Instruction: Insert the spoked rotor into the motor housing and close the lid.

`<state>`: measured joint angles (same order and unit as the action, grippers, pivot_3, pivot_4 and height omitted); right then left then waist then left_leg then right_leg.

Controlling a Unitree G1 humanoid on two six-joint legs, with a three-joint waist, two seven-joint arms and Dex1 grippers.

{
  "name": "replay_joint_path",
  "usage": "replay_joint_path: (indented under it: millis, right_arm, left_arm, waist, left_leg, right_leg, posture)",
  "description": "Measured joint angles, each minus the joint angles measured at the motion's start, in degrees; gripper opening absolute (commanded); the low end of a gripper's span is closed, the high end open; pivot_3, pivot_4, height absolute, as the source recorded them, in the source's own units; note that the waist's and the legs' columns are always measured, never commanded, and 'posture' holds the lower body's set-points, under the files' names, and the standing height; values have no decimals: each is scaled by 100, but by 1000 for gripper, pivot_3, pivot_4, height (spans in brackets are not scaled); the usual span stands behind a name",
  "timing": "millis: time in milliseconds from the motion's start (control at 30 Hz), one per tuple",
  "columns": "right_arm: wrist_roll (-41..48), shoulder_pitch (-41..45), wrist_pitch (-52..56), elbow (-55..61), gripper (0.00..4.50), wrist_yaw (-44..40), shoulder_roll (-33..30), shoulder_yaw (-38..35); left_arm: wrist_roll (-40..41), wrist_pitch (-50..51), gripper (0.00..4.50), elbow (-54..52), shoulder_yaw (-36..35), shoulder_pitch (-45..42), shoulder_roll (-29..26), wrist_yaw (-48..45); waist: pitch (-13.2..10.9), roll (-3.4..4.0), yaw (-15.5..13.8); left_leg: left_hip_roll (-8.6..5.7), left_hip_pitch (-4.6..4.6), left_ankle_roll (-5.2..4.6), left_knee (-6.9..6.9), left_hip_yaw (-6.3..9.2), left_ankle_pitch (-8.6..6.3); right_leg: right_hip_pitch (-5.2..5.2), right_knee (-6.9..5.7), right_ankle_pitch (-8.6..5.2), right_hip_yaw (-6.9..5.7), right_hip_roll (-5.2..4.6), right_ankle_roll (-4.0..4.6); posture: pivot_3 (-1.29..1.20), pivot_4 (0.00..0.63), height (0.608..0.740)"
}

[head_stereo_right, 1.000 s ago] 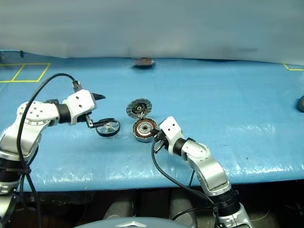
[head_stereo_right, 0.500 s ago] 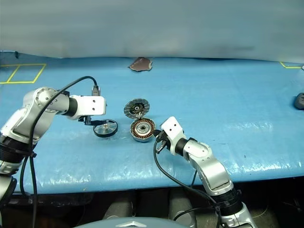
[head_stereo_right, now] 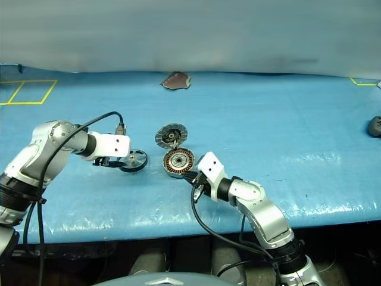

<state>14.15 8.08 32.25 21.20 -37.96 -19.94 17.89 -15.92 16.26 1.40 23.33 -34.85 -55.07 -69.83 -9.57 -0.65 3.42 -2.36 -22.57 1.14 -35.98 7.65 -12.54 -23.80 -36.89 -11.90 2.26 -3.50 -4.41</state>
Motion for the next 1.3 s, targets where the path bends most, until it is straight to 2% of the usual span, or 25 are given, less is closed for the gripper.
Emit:
replay_joint_path:
  millis: [1067,1167,1267,1300]
  right_arm:
    - [-38,1,-180,-4,0,-27,-1,167]
    - [-46,1,-182,-4,0,10,0,167]
    - [-53,1,-185,-4,0,48,-1,165]
    - [-53,1,-189,-4,0,54,0,165]
  left_arm:
    - [-341,-156,2893,597,85,103,309,-151]
    - [-343,-175,2264,653,86,102,336,-153]
    - [-338,-214,1318,691,86,84,347,-167]
    - [-343,-232,1318,697,87,77,347,-174]
  waist:
    - [0,-1,0]
    - [0,-1,1]
    - [1,-1,-1]
    - [1,-1,0]
  left_leg:
    - [0,1,0,-7,1,0]
    - [0,2,0,-7,1,0]
    - [0,2,0,-8,1,0]
    - [0,2,0,-8,0,0]
  right_leg:
    - [1,-7,1,0,1,-1]
    - [1,-7,1,1,1,-1]
    - [2,-8,1,1,1,-1]
    - [2,-8,1,1,1,-1]
  posture:
    - [0,150,740]
    - [0,150,740]
    - [0,150,740]
    - [0,150,740]
